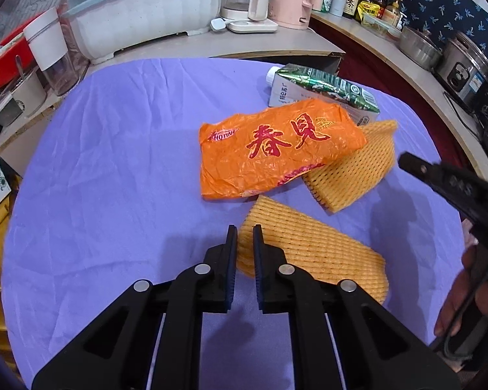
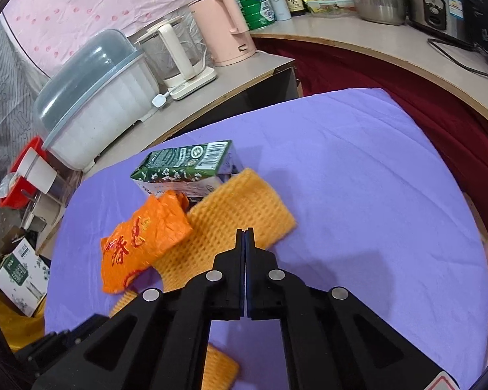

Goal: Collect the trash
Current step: 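Grasp a yellow foam net with the right tool while the left tool grasps another, then carry both yellow foam nets over the bin and release them, then return both tools to the table toward the orange bag and milk carton, then grasp the orange snack bag with the left tool, then grasp the green-and-white milk carton with the right tool while the left tool holds the orange bag, then carry the milk carton over the bin while the left tool carries the orange bag there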

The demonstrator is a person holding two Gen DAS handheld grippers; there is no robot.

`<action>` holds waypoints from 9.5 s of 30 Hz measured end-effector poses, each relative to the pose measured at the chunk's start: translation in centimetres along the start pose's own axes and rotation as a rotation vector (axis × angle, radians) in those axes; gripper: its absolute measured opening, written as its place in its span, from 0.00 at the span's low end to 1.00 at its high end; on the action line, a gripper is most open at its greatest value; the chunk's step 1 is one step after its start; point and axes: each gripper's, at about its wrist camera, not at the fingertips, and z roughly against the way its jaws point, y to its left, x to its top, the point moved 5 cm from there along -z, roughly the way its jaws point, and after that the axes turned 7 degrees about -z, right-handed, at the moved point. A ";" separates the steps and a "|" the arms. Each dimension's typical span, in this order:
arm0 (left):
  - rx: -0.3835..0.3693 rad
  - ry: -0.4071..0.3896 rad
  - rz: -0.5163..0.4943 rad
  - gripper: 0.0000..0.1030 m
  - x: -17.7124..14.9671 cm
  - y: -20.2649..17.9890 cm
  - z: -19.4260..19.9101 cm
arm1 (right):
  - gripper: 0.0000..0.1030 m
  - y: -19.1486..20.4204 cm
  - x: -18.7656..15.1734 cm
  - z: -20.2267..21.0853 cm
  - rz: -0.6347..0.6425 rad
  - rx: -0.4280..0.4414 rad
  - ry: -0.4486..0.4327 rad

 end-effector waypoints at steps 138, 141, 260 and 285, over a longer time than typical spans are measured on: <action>-0.013 -0.207 -0.167 0.67 0.4 -17.9 9.9 | 0.46 -15.6 -4.9 21.4 -0.159 -0.122 -0.262; 0.002 -0.185 -0.128 0.67 -0.1 -15.4 9.5 | 0.46 -13.9 -5.0 20.3 -0.131 -0.107 -0.243; 0.161 0.011 0.129 0.03 3.1 1.6 -1.2 | 0.49 2.6 0.0 -3.4 0.160 0.103 0.088; 0.008 -0.004 -0.137 0.03 -6.1 -12.5 7.6 | 0.45 -11.8 -8.9 16.2 -0.104 -0.018 -0.086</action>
